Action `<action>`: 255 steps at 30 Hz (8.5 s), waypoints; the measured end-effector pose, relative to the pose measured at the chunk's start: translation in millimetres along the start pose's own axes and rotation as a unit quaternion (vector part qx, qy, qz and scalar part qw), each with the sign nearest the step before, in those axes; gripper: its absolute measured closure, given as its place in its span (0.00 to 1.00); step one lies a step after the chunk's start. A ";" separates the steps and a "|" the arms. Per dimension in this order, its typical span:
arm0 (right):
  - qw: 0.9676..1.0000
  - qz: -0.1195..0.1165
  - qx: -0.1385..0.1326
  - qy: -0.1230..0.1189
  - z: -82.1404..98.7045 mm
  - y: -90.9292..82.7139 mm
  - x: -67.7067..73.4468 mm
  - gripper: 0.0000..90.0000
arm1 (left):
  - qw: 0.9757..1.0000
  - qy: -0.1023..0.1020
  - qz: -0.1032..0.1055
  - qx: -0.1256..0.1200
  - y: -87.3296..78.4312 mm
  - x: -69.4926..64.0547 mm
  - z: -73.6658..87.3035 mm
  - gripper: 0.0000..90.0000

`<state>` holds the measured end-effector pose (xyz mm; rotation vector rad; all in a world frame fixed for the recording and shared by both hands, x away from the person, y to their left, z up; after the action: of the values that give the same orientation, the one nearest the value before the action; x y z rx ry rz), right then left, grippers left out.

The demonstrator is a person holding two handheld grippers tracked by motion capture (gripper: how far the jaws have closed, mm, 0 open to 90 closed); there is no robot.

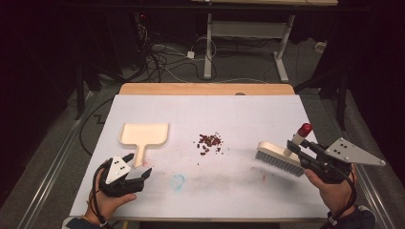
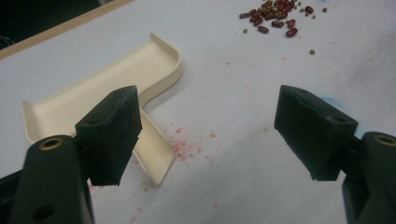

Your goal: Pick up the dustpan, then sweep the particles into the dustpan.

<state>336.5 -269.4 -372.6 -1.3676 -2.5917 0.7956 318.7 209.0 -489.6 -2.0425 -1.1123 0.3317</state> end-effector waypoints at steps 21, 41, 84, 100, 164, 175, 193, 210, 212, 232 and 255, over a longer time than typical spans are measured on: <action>1.000 0.019 -0.019 0.008 -14.2 2.0 -3.3 0.78 | 0.988 -0.125 -0.008 0.096 6.7 26.4 11.0 0.25; 1.000 0.016 -0.005 0.009 -11.6 11.2 -2.1 0.78 | 0.952 -0.208 -0.004 0.223 78.2 66.1 -16.5 0.47; 1.000 0.015 -0.004 0.010 -8.0 18.9 -2.7 0.78 | 0.973 -0.045 0.028 0.223 17.6 33.7 -33.5 0.71; 1.000 0.009 -0.004 0.010 -11.0 23.5 -0.9 0.78 | 0.967 -0.005 0.085 0.242 -0.4 0.2 -7.4 0.71; 0.998 0.058 0.014 0.029 -88.8 181.8 6.7 0.78 | 0.957 0.048 0.112 0.263 18.2 -34.5 0.4 0.71; 0.998 0.057 0.027 0.021 -88.8 214.6 42.8 0.78 | 0.955 0.053 0.116 0.268 21.6 -38.6 -0.3 0.71; 0.999 -0.015 0.029 -0.019 -71.1 194.1 91.9 0.78 | 0.952 0.053 0.122 0.276 32.2 -45.1 -12.3 0.71; 0.998 -0.051 0.035 -0.025 -66.4 182.8 113.3 0.77 | 0.946 0.062 0.125 0.291 42.2 -48.7 -23.9 0.71; 0.998 -0.054 0.037 -0.025 -63.7 181.0 118.2 0.77 | 0.946 0.061 0.123 0.295 43.6 -49.6 -24.3 0.71; 0.994 -0.094 0.034 -0.035 -62.0 162.9 153.7 0.77 | 0.943 0.049 0.125 0.304 68.1 -60.1 -48.3 0.71; 0.992 -0.123 -0.009 -0.012 -84.6 147.7 151.2 0.78 | 0.945 0.047 0.122 0.299 69.1 -60.5 -49.3 0.71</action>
<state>383.9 -47.9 -395.0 -1.0202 -2.7206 0.7552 351.7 113.5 -515.1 -1.6225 -0.5951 0.6078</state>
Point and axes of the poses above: each handheld gripper's, and its own axes: y roughly forward along the jaws, z roughly out of its underside, x roughly to its left, the point moved 6 cm from there along y, roughly forward along the jaws, and after that the axes turned 14 degrees about x, right-handed, at the moved point
